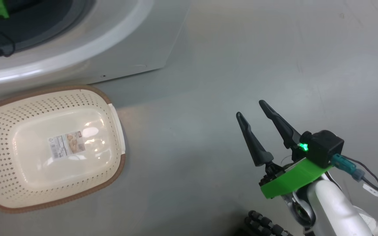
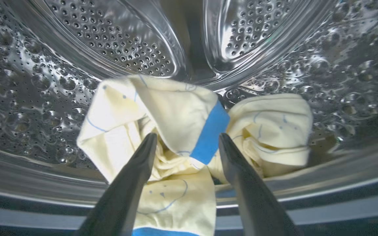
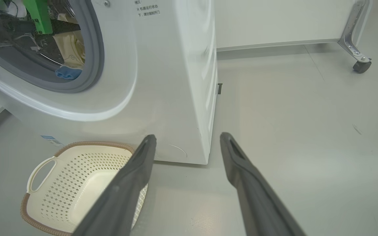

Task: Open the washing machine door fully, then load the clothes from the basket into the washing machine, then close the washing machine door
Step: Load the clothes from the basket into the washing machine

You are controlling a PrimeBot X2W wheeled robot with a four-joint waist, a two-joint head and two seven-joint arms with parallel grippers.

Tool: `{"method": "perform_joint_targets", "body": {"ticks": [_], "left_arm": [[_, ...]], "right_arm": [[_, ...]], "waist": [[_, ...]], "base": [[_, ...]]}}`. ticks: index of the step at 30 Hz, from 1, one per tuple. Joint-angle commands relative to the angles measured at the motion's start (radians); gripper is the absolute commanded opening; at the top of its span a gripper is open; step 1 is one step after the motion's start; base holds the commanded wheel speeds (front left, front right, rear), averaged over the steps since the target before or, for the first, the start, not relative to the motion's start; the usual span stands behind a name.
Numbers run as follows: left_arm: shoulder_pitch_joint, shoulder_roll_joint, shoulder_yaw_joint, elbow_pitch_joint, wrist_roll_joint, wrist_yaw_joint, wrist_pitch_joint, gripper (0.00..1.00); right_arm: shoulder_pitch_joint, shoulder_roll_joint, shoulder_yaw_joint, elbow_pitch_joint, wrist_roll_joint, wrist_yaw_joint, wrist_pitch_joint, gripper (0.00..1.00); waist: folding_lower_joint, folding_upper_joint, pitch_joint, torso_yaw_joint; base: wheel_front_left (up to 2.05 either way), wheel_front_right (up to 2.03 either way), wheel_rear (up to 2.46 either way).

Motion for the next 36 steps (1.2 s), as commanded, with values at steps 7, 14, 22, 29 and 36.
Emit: {"method": "perform_joint_targets", "body": {"ticks": [7,14,22,29,36], "left_arm": [[0.097,-0.021,0.013,-0.025,-0.036,-0.01,-0.106,1.0],[0.244,-0.097,0.037,-0.056,-0.097,-0.051,-0.236,1.0],[0.516,-0.13,0.058,-0.271,-0.137,-0.081,-0.26,1.0],[0.924,-0.157,0.037,-0.662,-0.13,-0.091,-0.26,1.0],[1.243,-0.174,0.062,-1.007,-0.152,-0.063,-0.261,1.0]], "right_arm": [[0.016,-0.006,-0.004,-0.024,-0.012,-0.003,-0.006,1.0],[0.027,-0.022,-0.054,-0.031,-0.025,-0.003,-0.006,1.0],[0.077,-0.04,-0.09,-0.036,-0.039,-0.003,-0.006,1.0],[0.118,-0.047,-0.104,-0.039,-0.046,-0.003,-0.006,1.0],[0.153,-0.048,-0.113,-0.046,-0.048,-0.003,-0.006,1.0]], "waist": [[0.0,-0.0001,-0.108,0.059],[0.0,-0.0001,-0.184,0.124],[0.0,-0.0001,-0.261,0.178],[0.0,-0.0001,-0.331,0.208],[0.0,-0.0001,-0.379,0.217]], "base": [[0.0,0.0,0.0],[0.0,0.0,0.0],[0.0,0.0,0.0],[0.0,0.0,0.0],[0.0,0.0,0.0]]}}
